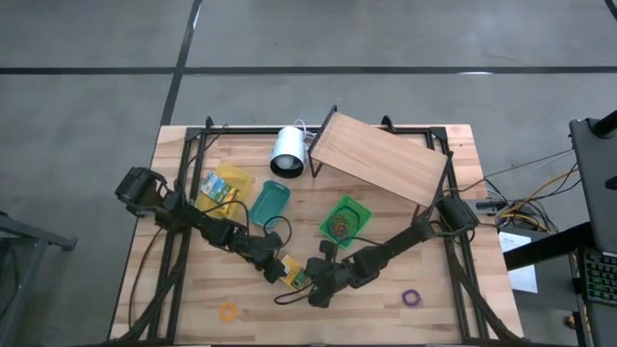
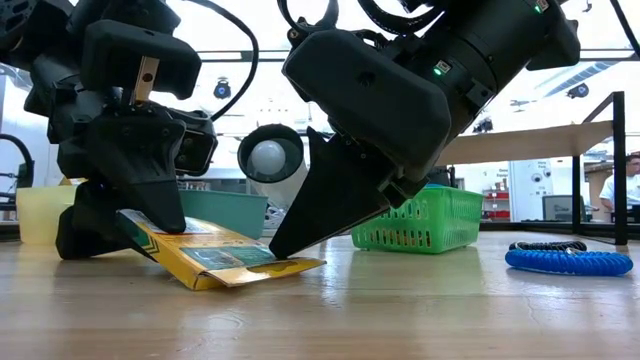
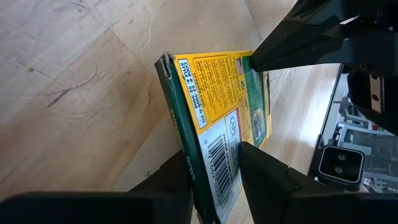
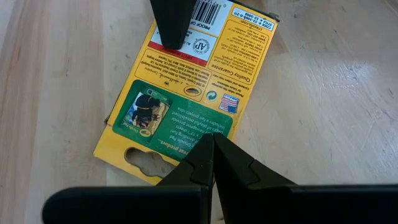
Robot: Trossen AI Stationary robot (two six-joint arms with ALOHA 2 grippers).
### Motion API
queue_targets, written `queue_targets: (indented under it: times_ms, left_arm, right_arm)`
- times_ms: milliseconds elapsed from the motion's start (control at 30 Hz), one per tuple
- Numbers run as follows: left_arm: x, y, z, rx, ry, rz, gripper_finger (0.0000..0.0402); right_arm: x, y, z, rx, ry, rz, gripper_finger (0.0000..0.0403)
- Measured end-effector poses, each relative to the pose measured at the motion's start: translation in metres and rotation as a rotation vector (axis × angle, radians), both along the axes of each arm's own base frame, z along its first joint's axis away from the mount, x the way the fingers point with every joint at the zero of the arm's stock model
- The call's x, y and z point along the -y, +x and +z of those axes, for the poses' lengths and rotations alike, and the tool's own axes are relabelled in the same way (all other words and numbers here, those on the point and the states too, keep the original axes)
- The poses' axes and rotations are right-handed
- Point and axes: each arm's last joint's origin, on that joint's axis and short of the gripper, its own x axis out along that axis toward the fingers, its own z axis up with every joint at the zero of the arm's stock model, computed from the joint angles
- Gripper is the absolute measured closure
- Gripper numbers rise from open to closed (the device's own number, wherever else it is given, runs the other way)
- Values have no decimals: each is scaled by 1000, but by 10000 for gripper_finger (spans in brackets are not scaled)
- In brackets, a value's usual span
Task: Pick & Place Office Desk Supplies
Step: Put the big yellow crayon box into the yellow bin
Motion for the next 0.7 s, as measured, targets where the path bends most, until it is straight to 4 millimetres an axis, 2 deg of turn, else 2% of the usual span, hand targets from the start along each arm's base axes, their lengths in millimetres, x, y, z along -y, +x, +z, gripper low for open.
queue_targets:
  times_ms: [700]
  left_arm:
    - [-1,0,0,0,-1,5,284]
  right_arm:
    - [0,1,1,9,1,1,394]
